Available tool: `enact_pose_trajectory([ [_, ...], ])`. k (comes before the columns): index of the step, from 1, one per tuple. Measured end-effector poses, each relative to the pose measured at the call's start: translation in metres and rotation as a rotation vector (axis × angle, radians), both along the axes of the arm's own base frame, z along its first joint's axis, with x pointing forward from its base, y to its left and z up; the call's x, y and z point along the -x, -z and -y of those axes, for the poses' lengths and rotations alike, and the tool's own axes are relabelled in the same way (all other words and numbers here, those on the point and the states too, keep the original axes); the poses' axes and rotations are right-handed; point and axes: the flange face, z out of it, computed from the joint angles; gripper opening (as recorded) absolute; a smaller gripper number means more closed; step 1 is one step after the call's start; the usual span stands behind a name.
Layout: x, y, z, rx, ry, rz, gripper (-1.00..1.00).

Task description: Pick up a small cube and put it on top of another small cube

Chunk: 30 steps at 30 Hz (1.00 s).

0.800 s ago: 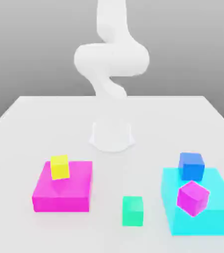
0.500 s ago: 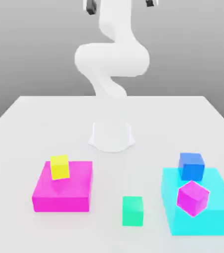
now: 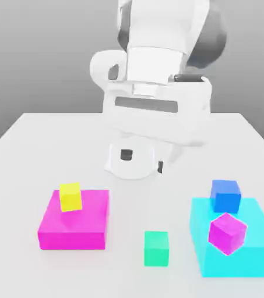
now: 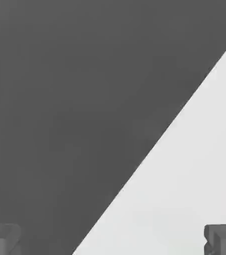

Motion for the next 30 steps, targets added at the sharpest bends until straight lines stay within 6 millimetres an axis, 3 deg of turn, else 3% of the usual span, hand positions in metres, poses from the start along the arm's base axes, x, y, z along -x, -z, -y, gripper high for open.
enact_pose_trajectory([
  [6,0.016,0.073,-0.006,-0.077,0.220,-0.091,0.00],
  [13,0.049,0.146,-0.018,-0.159,0.479,-0.201,0.00],
  [15,0.058,0.162,-0.022,-0.178,0.541,-0.226,0.00],
  [24,0.061,0.226,-0.023,-0.187,0.567,-0.236,0.00],
  [25,0.062,0.231,-0.023,-0.185,0.566,-0.237,-1.00],
  [30,0.061,0.231,-0.023,-0.187,0.566,-0.235,-1.00],
])
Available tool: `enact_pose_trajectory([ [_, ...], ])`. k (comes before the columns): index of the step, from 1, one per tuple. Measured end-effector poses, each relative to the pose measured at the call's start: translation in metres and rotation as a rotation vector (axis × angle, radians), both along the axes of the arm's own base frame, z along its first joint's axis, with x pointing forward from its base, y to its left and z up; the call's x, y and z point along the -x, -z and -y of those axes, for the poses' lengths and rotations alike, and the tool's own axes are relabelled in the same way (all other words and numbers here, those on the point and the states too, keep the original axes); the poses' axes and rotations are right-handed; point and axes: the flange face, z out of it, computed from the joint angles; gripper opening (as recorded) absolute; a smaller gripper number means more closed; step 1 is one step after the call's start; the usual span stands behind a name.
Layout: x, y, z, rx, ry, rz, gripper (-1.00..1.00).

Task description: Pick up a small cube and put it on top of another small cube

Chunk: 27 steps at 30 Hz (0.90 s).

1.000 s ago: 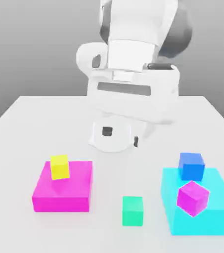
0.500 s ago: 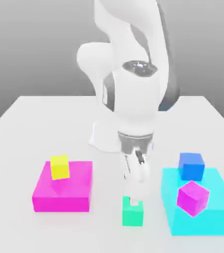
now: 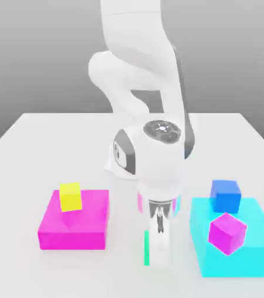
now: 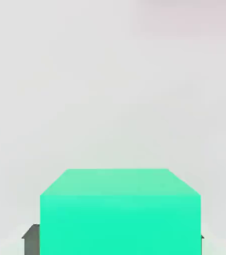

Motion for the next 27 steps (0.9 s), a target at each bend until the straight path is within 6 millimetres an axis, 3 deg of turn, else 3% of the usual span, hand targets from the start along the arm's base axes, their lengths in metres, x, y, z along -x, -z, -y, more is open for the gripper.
enact_pose_trajectory([
  [3,-0.001,-0.006,0.000,-0.001,0.001,0.001,-1.00],
  [11,0.000,-0.059,0.000,0.001,0.001,0.000,-1.00],
  [16,-0.029,-0.114,-0.043,0.017,-0.197,0.009,-1.00],
  [22,-0.046,-0.190,-0.117,0.009,-0.487,0.004,-1.00],
  [24,-0.048,-0.194,-0.129,0.008,-0.536,0.000,-1.00],
  [27,-0.050,-0.169,-0.130,0.010,-0.544,0.000,-1.00],
])
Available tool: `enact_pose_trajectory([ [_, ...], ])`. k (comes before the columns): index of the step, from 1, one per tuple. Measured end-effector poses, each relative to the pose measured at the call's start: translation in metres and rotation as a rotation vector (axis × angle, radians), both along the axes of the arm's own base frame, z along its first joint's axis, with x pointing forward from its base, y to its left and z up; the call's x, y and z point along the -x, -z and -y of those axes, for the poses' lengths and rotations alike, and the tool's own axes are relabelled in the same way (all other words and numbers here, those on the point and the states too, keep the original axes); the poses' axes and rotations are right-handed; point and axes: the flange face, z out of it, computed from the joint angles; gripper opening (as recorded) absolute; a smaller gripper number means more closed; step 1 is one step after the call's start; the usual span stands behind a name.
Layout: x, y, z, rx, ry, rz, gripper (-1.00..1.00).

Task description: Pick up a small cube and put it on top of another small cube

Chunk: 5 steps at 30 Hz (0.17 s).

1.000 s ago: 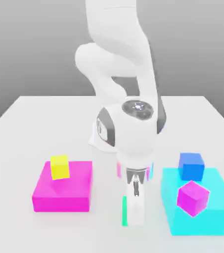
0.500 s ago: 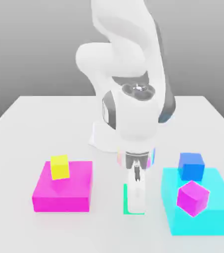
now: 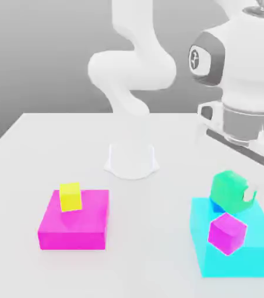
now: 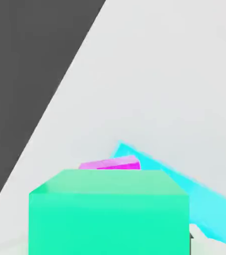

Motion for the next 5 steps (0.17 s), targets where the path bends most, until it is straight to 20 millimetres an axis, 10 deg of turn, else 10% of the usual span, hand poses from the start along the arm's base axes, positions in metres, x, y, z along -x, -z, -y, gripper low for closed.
enact_pose_trajectory([
  [1,0.0003,0.0110,-0.0004,-0.001,-0.001,0.000,-1.00],
  [2,0.0012,0.0206,-0.0011,-0.003,-0.003,-0.001,1.00],
  [5,0.0012,0.0206,-0.0013,-0.003,-0.004,-0.001,1.00],
])
